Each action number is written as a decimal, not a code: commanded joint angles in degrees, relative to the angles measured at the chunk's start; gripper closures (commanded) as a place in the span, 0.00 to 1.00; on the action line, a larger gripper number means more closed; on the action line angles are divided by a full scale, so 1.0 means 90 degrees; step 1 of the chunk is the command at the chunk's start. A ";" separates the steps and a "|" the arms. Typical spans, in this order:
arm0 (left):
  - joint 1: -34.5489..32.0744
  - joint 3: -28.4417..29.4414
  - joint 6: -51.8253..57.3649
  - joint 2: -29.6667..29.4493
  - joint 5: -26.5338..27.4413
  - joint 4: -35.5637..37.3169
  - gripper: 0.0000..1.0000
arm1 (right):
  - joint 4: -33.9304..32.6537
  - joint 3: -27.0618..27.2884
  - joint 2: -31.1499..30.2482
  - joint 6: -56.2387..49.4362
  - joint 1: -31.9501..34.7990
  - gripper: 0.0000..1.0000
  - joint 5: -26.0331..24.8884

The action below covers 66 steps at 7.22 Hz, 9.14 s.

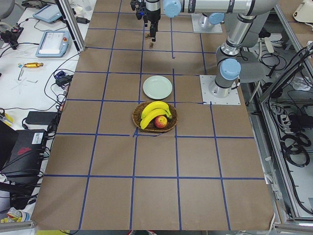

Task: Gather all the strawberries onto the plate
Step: 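Lower the right gripper onto a strawberry in the cluster and grasp it, then carry the strawberry with the right gripper toward the plate, then lower the strawberry to the table and open the right gripper, then move the right gripper back to the cluster and grasp another strawberry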

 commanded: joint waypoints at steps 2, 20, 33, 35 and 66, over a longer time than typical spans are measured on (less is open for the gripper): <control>-0.0007 -0.0010 -0.0006 -0.0022 -0.0008 -0.0001 0.00 | -0.0151 0.0062 0.0441 -0.0371 0.0010 0.00 0.0007; -0.0007 -0.0186 0.0062 -0.0012 0.0021 -0.0001 0.00 | -0.0562 -0.0132 0.0854 -0.0391 0.0020 1.00 0.0056; 0.0481 0.0205 0.0120 0.0144 0.0040 -0.0079 0.00 | -0.0601 -0.1354 0.1584 0.0703 0.2549 1.00 0.0056; 0.0471 0.0175 0.0120 0.0144 0.0031 -0.0088 0.00 | -0.0611 -0.1325 0.1682 0.0644 0.2549 0.66 0.0065; 0.0208 -0.0137 0.0081 0.0056 0.0070 -0.0030 0.00 | 0.0014 -0.0319 0.1253 0.4423 0.1426 1.00 -0.0218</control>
